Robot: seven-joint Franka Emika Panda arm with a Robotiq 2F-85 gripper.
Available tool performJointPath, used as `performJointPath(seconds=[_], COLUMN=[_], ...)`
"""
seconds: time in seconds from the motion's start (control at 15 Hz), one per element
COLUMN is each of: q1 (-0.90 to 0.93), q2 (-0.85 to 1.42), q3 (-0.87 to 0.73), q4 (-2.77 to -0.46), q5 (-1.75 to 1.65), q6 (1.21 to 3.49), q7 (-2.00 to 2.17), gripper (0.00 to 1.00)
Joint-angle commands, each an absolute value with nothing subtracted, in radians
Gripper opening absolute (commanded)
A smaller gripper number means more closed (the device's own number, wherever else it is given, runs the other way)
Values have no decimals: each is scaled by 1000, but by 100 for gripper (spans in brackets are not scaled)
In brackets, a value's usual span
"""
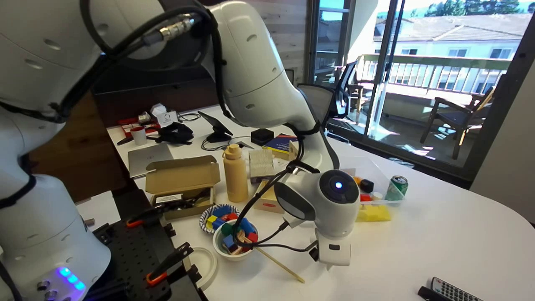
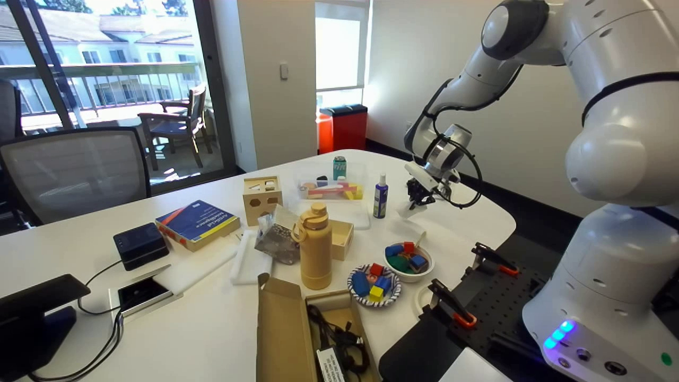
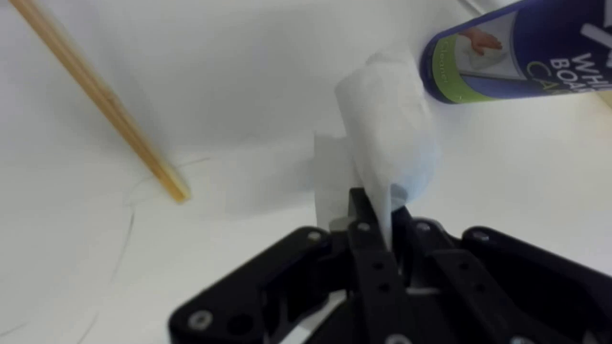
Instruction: Pick up the blue block on the counter, put it in the white plate on the right, put the clear cap on the blue bottle and use the napkin to wipe the inside of the wooden box
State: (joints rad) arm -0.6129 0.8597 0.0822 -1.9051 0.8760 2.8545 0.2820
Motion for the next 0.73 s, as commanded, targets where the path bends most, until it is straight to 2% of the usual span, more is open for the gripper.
performJointPath(seconds=[0.0, 0.47, 0.53, 0.67], q1=[-552, -509, -545, -542], q2=[855, 751, 729, 688], q3=[31, -3, 39, 48], q4=[-1887, -2048, -2086, -2143], q5=[936, 1112, 1109, 1144], q6=[2809, 2853, 2894, 2932], q7=[274, 180, 171, 146], gripper=[44, 96, 100, 100])
